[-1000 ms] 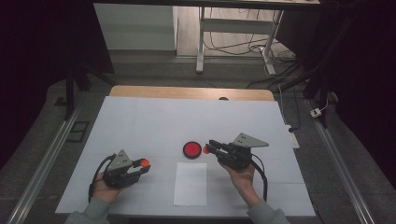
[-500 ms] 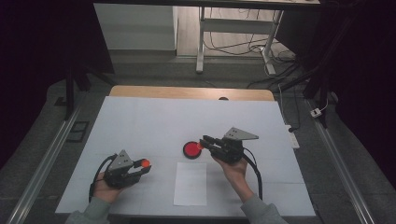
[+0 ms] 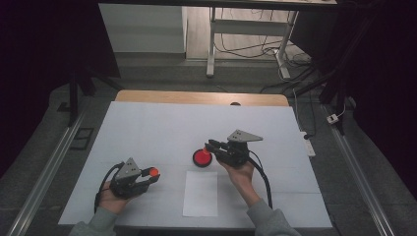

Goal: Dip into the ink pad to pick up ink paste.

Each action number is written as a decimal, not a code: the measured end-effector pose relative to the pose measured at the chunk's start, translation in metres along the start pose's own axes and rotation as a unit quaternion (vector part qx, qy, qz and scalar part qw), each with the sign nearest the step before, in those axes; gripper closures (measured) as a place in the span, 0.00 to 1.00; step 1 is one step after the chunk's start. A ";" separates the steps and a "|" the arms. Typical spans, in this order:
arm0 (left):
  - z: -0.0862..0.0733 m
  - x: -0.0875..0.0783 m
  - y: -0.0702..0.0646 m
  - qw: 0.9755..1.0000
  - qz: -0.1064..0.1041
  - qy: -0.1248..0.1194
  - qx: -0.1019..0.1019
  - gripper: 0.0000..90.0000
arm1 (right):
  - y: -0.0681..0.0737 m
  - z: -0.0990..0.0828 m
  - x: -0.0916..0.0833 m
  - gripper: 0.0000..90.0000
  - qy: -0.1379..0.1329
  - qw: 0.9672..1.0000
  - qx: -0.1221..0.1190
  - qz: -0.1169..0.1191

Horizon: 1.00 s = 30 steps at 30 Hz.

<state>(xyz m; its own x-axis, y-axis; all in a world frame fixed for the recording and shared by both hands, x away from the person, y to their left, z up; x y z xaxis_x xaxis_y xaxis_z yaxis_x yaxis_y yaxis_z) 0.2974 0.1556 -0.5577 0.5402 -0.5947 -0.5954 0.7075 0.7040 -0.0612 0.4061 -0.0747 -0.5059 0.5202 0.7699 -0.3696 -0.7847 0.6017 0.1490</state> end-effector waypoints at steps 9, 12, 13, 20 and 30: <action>0.000 0.001 0.000 1.000 -0.001 0.002 0.000 0.72 | -0.005 -0.017 0.020 0.81 0.043 0.999 0.001 -0.009; 0.000 0.000 -0.001 1.000 0.001 -0.001 0.000 0.72 | -0.008 -0.024 0.026 0.81 0.059 0.998 -0.002 -0.015; 0.000 0.000 0.000 1.000 0.001 0.000 0.000 0.72 | -0.008 -0.025 0.027 0.81 0.061 0.998 -0.004 -0.017; 0.000 0.000 0.000 1.000 0.001 0.002 -0.001 0.72 | -0.009 -0.032 0.039 0.81 0.073 0.997 -0.022 -0.026; -0.001 0.001 0.001 1.000 -0.001 0.001 -0.003 0.72 | -0.013 -0.038 0.044 0.81 0.082 0.995 -0.035 -0.038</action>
Point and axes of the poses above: each handheld gripper's, and its own axes: x roughly forward along the jaws, z roughly out of its top, y roughly to its left, the point moved 8 cm from there along x, roughly forward along the jaws, and after that the axes turned 2 degrees about -z, right-handed, at the moved point
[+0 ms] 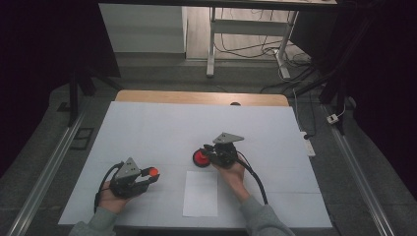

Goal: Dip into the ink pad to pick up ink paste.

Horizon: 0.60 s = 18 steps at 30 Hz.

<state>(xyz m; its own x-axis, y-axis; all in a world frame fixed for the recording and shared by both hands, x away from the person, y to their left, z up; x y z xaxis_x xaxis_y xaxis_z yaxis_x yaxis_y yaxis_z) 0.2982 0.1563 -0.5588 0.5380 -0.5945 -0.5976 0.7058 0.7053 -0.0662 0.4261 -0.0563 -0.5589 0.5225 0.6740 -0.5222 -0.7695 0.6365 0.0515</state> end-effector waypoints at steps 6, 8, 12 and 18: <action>0.000 0.000 0.000 1.000 0.001 0.000 -0.001 0.72 | 0.001 0.001 -0.002 0.81 -0.002 1.000 -0.003 -0.001; 0.000 0.000 0.000 1.000 0.000 0.001 -0.001 0.72 | 0.000 0.001 -0.002 0.81 -0.003 1.000 -0.004 -0.001; 0.000 0.000 0.000 1.000 0.000 0.001 0.000 0.72 | 0.001 -0.002 0.001 0.81 0.003 1.000 -0.006 0.000; -0.001 0.000 0.001 1.000 0.001 0.001 -0.001 0.72 | 0.002 -0.004 0.001 0.81 0.009 1.000 -0.020 -0.007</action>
Point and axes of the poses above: each handheld gripper's, and its own axes: x roughly forward along the jaws, z roughly out of its top, y roughly to its left, the point moved 8 cm from there along x, roughly forward along the jaws, and after that the axes turned 2 degrees about -z, right-handed, at the moved point
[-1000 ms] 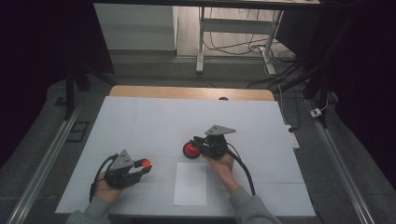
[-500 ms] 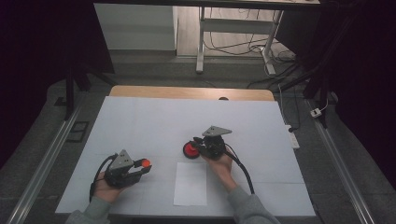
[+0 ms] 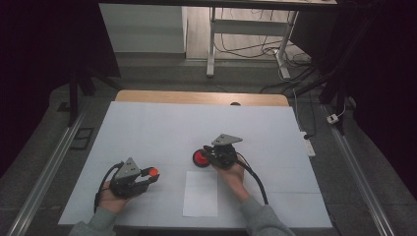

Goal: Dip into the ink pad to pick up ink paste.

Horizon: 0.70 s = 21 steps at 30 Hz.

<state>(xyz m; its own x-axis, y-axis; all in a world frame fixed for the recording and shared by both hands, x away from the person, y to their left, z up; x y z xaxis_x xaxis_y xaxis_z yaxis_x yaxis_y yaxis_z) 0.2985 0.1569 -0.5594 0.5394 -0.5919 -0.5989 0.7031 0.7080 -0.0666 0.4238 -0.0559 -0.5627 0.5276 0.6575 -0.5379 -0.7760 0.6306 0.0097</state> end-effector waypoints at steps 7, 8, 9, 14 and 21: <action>0.000 0.000 -0.001 1.000 0.000 0.001 0.003 0.72 | 0.002 -0.001 0.000 0.81 -0.002 1.000 -0.008 -0.002; 0.000 0.000 -0.001 1.000 0.000 0.001 0.003 0.72 | 0.001 -0.002 -0.001 0.81 -0.001 1.000 -0.009 -0.007; 0.000 0.000 -0.001 1.000 0.001 0.001 0.003 0.72 | 0.002 -0.002 -0.001 0.81 -0.002 1.000 -0.009 -0.007; 0.000 0.000 -0.001 1.000 0.001 0.000 0.002 0.72 | 0.002 -0.003 -0.001 0.81 -0.006 1.000 -0.011 -0.010; 0.000 0.000 -0.002 1.000 0.002 0.000 0.002 0.72 | 0.002 -0.004 -0.001 0.81 -0.016 1.000 -0.009 -0.012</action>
Point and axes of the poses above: each handheld gripper's, and its own axes: x roughly forward along the jaws, z roughly out of its top, y roughly to its left, the point moved 8 cm from there along x, roughly forward along the jaws, and after that the axes turned 2 degrees about -z, right-handed, at the moved point
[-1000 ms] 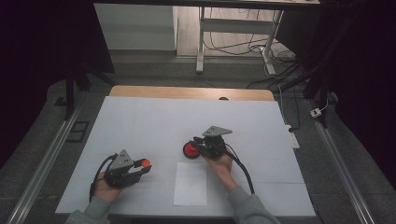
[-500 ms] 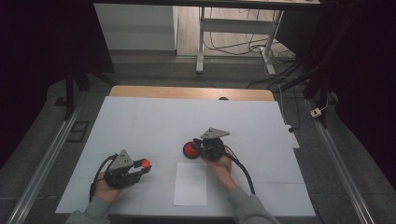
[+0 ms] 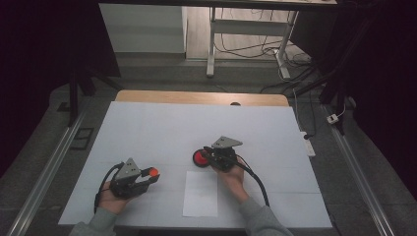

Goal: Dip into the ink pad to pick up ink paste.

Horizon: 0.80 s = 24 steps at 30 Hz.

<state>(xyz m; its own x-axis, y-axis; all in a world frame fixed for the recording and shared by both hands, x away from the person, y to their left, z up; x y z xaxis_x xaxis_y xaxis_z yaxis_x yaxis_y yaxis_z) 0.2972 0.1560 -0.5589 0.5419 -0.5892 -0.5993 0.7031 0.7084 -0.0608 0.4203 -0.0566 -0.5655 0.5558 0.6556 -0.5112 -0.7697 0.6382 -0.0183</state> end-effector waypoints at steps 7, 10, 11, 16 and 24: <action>0.000 -0.001 0.000 1.000 0.000 -0.001 -0.001 0.72 | 0.001 -0.001 0.000 0.81 -0.008 1.000 -0.001 -0.003; 0.000 -0.001 0.000 1.000 0.000 -0.002 -0.001 0.72 | 0.001 -0.001 0.000 0.81 -0.006 1.000 -0.004 -0.007; 0.000 -0.001 0.000 1.000 0.000 -0.002 -0.001 0.72 | 0.001 -0.001 0.000 0.81 -0.007 1.000 -0.004 -0.007; 0.001 -0.001 0.001 1.000 0.001 -0.003 -0.002 0.72 | 0.001 -0.002 0.000 0.81 -0.009 1.000 -0.005 -0.009; 0.001 -0.002 0.003 1.000 0.003 -0.005 -0.003 0.72 | -0.006 0.005 -0.004 0.81 -0.033 0.999 0.035 0.014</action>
<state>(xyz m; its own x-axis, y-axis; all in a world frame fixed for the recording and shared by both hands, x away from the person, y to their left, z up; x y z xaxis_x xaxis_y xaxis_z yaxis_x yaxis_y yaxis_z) 0.2985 0.1585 -0.5573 0.5515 -0.5887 -0.5910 0.6963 0.7150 -0.0624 0.4243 -0.0605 -0.5588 0.5566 0.6970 -0.4521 -0.7623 0.6449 0.0557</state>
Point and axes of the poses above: each handheld gripper's, and its own axes: x roughly forward along the jaws, z roughly out of its top, y roughly to its left, the point moved 8 cm from there along x, roughly forward along the jaws, and after that the axes turned 2 degrees about -z, right-handed, at the moved point
